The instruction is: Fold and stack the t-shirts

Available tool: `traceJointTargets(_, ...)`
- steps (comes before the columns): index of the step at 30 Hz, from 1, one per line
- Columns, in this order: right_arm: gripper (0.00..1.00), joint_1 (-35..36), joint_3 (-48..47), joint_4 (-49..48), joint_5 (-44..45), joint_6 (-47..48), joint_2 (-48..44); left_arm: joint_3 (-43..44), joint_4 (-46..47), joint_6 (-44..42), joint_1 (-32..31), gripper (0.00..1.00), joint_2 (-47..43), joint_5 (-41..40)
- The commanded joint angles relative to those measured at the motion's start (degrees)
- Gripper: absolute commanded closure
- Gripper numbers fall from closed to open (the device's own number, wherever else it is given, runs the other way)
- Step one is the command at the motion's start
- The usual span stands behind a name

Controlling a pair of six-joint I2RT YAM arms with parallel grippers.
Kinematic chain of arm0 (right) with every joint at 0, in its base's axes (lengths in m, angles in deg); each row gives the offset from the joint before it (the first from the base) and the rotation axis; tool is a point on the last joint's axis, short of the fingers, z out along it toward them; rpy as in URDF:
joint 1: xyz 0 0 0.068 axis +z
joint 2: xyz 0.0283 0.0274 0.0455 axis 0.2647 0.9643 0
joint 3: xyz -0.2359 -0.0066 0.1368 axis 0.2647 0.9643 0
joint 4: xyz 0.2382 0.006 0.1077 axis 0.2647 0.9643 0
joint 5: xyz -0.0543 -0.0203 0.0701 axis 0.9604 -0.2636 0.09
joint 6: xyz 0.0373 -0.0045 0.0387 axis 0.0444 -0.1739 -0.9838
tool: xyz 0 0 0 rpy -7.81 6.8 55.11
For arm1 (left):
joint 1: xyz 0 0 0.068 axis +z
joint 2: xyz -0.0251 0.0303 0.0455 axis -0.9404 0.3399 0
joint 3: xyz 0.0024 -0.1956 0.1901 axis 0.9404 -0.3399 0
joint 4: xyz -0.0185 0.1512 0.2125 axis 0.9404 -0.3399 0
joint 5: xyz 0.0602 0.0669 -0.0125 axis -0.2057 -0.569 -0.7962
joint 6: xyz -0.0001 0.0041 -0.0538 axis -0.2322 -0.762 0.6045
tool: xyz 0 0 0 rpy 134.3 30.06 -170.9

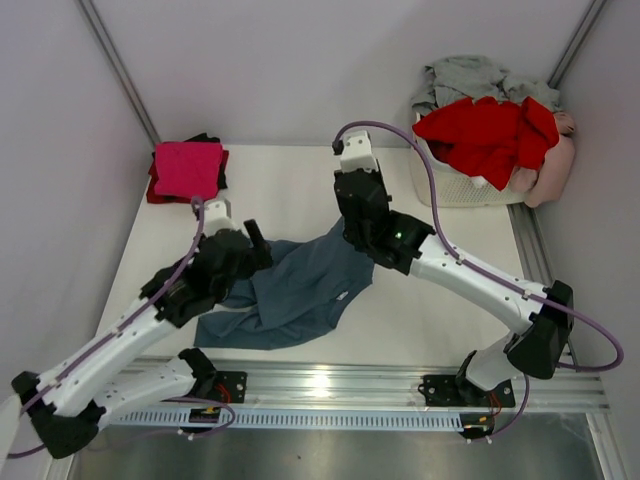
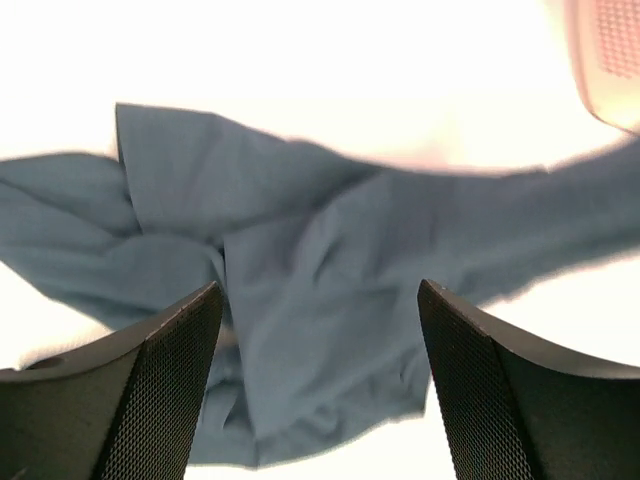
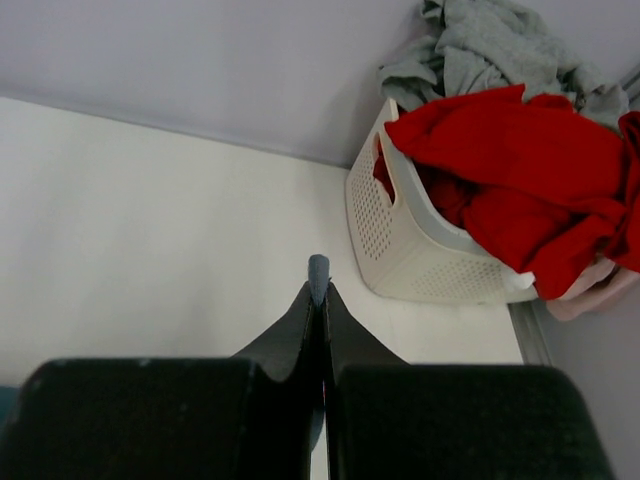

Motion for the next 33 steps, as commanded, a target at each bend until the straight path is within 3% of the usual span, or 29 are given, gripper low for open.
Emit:
traceJointTargets(1, 1.0, 1.1, 2.0, 3.2, 3.1, -5.3, -4.5, 5.8, -0.2, -0.3, 4.9, 0.18, 11.7, -0.1)
traceJointTargets(7, 1.0, 1.6, 8.5, 6.5, 3.4, -10.1, -9.5, 14.0, -6.9, -0.2, 14.7, 0.18, 30.1, 1.2)
traceJointTargets(11, 1.0, 2.0, 12.5, 8.1, 3.8, -13.3, -11.8, 11.3, -6.6, 0.3, 24.3, 0.18, 33.1, 7.7)
traceJointTargets(19, 1.0, 4.1, 15.5, 11.8, 1.9, -19.4, -12.6, 9.2, -2.6, -1.4, 29.9, 0.19, 37.4, 17.0)
traceJointTargets(24, 1.0, 6.0, 16.3, 13.3, 2.2, -21.2, -12.6, 7.2, 0.5, -1.5, 33.3, 0.27, 42.0, 25.9)
traceJointTargets(33, 1.0, 7.2, 17.8, 14.7, 2.1, -23.5, -13.6, 7.0, 2.2, -1.1, 38.2, 0.33, 46.6, 26.5)
